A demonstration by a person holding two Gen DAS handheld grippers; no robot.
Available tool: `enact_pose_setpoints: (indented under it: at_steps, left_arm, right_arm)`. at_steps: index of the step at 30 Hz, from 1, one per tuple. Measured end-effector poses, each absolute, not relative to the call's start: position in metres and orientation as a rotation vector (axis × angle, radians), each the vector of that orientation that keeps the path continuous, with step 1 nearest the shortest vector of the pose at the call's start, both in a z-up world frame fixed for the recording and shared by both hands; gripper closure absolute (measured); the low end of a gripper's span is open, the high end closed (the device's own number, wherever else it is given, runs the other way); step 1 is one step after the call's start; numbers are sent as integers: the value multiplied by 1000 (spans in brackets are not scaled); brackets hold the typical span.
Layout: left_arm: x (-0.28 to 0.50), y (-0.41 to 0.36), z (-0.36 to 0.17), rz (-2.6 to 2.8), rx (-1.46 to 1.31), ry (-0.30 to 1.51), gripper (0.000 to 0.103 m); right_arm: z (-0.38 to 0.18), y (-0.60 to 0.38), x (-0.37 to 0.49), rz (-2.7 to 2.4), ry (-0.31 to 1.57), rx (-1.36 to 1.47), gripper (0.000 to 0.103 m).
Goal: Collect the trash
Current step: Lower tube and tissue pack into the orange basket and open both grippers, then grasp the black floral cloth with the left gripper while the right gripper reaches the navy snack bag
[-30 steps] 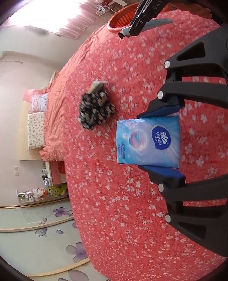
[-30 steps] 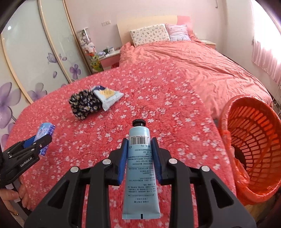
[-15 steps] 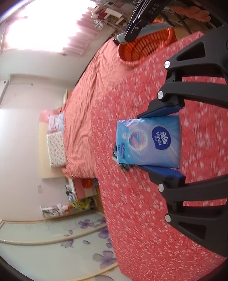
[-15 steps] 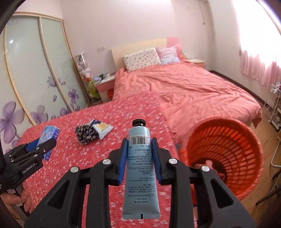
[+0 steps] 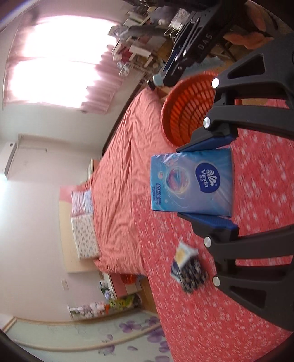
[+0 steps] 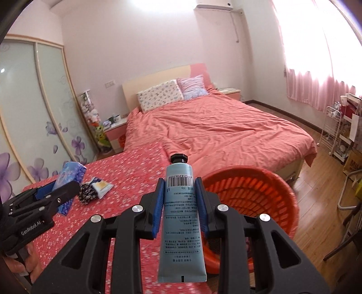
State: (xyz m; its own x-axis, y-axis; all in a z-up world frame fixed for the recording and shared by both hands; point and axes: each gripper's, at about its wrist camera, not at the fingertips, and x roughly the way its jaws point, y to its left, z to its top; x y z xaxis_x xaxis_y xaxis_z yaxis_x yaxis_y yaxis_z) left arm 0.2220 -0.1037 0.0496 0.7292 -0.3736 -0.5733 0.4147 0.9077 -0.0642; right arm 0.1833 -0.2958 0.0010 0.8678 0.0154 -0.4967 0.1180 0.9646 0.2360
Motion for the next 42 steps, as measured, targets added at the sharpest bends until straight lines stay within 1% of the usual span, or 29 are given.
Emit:
enact_pose_setpoints:
  at_steps: [6,12,19,22,23,24,25,26,27,31,33,35,38,42]
  left_arm:
    - [228,-160,41,-541,73,633,54]
    - [239,-210,20,-617,90,666,54]
    - [259,-247,-7,-666,83,723,54]
    - [268,-257,-19,-660,86,747,51]
    - [272,-259,-23,-650,89,757,48]
    - [275,-260,-28,-638,93,769,43]
    - [278,-259,-32,-627,98,778,41]
    - [280,-256,-36,-608,106,785,39]
    - [283,-252,-38,-595,111,789,37]
    - [288,-226,-48,-535,123,801,33]
    - [288,-211,-50,-494,149,790,28]
    - [287,-191,-53,-440,183,772,26]
    - [290,-156,-54,-351,219,742,21]
    - [305,-98,-55,-193,219,722,21]
  right_arm:
    - [-7,-334,188,-103,513,306,75]
    - [-21,-369,194,-139,520,360,75]
    - [-35,-397,204,-161,523,426,75]
    - [-41,-404,210,-167,529,448,75]
    - [-44,-406,213,-168,536,454,74]
    - [-48,-407,215,-171,544,457,71]
    - [-49,-407,216,-169,549,458,66]
    - [-52,-407,217,-172,557,459,55]
    - [-55,-406,217,-179,560,454,48]
    - [-61,-393,214,-200,585,396,45]
    - [-64,-386,213,-205,597,362,40]
    - [-67,-374,211,-207,609,313,37]
    - [-73,-355,211,-195,633,250,36]
    - [-77,-333,212,-151,663,217,36]
